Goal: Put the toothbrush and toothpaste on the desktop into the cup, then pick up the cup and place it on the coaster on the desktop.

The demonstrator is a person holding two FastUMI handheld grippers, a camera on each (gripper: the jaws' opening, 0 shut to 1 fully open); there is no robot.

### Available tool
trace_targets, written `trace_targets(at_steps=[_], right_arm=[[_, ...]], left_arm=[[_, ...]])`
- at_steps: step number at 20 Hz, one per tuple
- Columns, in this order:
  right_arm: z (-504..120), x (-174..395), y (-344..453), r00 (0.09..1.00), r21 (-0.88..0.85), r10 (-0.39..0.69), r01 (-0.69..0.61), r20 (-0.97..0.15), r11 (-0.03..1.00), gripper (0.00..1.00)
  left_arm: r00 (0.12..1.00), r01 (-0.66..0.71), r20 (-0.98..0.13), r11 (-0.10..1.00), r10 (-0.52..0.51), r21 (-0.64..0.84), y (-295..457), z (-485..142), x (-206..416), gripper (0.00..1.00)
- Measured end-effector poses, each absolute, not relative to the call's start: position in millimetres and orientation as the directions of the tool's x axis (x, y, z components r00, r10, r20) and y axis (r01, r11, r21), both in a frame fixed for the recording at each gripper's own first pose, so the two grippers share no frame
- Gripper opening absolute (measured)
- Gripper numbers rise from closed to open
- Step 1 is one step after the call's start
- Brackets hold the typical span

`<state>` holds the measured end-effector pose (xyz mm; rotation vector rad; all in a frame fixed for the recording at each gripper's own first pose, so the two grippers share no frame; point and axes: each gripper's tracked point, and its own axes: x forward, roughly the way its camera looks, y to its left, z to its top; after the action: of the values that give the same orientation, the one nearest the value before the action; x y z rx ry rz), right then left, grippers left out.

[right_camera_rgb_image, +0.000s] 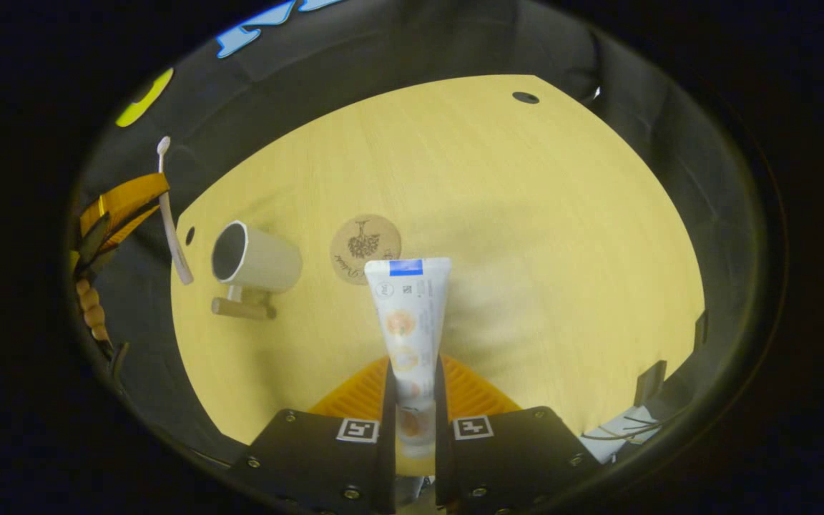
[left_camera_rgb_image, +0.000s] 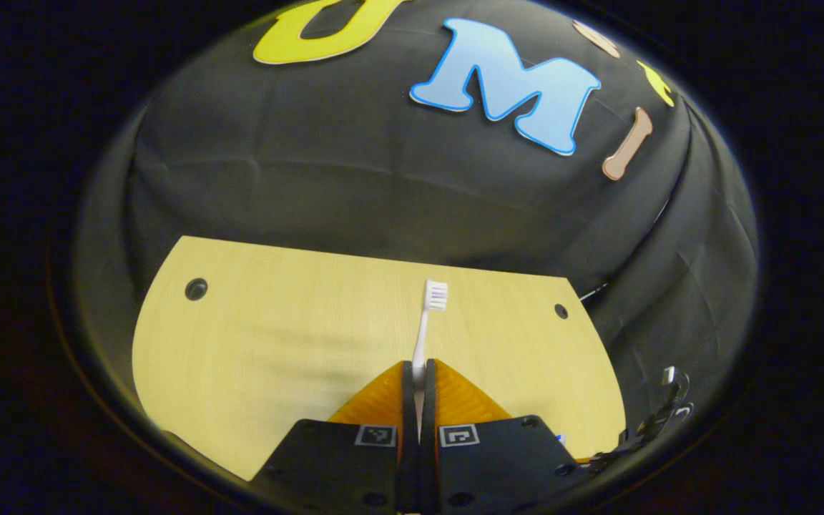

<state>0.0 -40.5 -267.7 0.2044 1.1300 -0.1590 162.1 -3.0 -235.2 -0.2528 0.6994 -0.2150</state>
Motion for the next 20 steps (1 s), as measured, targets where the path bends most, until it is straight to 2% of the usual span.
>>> trace_targets(at_steps=[4, 8, 9, 10, 15, 16, 17, 20], right_arm=[[-263.1, 5.8, -46.1, 0.426, 0.092, -0.023, 0.247, -0.904, 0.965, 0.23], [-250.6, 15.1, -49.1, 0.443, 0.112, -0.017, 0.262, -0.896, 0.959, 0.23], [-247.7, 18.2, -48.6, 0.45, 0.118, -0.012, 0.26, -0.893, 0.958, 0.23], [-243.5, 21.1, -49.1, 0.455, 0.12, -0.01, 0.257, -0.891, 0.959, 0.23], [-232.4, 33.5, -50.9, 0.475, 0.129, -0.008, 0.254, -0.88, 0.958, 0.23], [-230.8, 34.1, -51.6, 0.476, 0.131, -0.006, 0.255, -0.879, 0.958, 0.27], [-230.9, 34.3, -52.2, 0.477, 0.132, -0.006, 0.255, -0.879, 0.958, 0.23], [-230.5, 34.4, -53.4, 0.473, 0.123, -0.012, 0.253, -0.881, 0.96, 0.23]], left_arm=[[0.751, 0.136, -0.585, 0.939, -0.306, -0.317, -12.7, -249.0, 180.0, 0.08], [0.731, 0.102, -0.607, 0.929, -0.313, -0.357, -16.0, -276.3, 185.7, 0.08], [0.734, 0.093, -0.605, 0.928, -0.309, -0.361, -14.0, -280.9, 186.1, 0.12], [0.739, 0.09, -0.599, 0.927, -0.307, -0.363, -13.7, -282.1, 188.4, 0.08], [0.773, 0.109, -0.562, 0.935, -0.293, -0.338, -17.3, -284.9, 193.7, 0.08], [0.776, 0.108, -0.561, 0.938, -0.286, -0.328, -15.6, -286.8, 190.8, 0.08], [0.78, 0.108, -0.56, 0.941, -0.28, -0.319, -14.6, -289.4, 187.7, 0.08], [0.771, 0.116, -0.573, 0.946, -0.277, -0.301, -14.7, -299.4, 183.0, 0.12]])
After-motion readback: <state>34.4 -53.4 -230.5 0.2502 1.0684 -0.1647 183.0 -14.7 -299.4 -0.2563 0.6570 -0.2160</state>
